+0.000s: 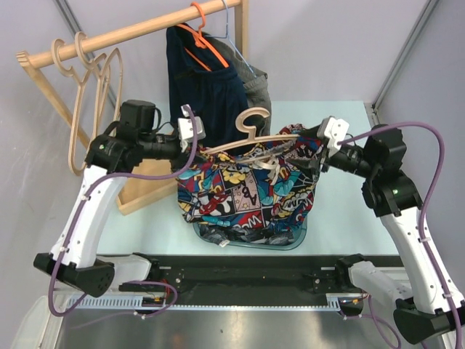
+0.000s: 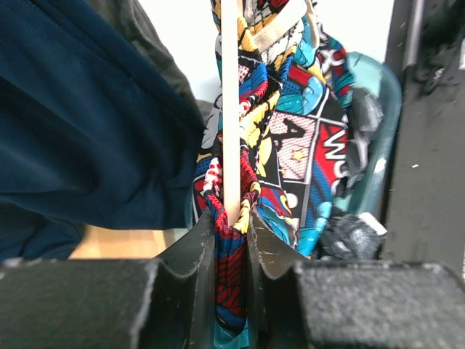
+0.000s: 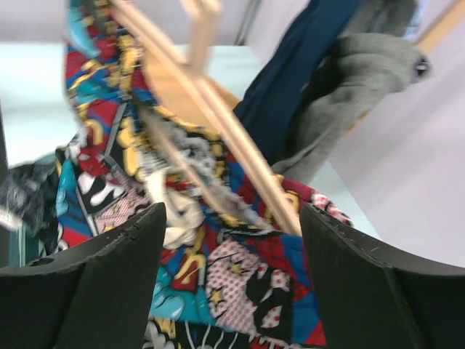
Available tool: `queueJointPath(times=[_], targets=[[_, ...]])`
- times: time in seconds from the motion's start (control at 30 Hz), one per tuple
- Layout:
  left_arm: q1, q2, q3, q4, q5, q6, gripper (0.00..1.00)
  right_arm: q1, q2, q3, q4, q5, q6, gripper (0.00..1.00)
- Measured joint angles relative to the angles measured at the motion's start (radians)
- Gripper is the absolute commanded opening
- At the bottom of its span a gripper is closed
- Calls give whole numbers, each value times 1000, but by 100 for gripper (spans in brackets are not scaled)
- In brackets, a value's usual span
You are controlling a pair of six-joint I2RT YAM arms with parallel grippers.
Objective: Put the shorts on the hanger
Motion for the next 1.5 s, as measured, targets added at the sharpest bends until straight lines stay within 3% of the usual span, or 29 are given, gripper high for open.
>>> queueJointPath(times=[0.2, 0.4, 0.73, 1.0, 1.2, 1.5], targets=[[0, -67, 27, -98, -14, -55, 0, 2, 12, 21, 100, 95, 103, 85], [5, -282, -52, -127, -92, -148, 0, 2, 12, 35, 177, 192, 164, 88], [169, -526, -118, -240, -151, -228, 0, 3, 6, 76, 184, 251, 220, 89], [251, -683, -130, -345, -336, -274, 0, 20, -29, 77, 134, 264, 229, 89], [333, -661, -69, -371, -533, -383, 0, 61, -38, 79, 102, 282, 225, 90], [396, -363, 201, -310, -645, -577, 0, 90, -39, 81, 78, 318, 185, 91]])
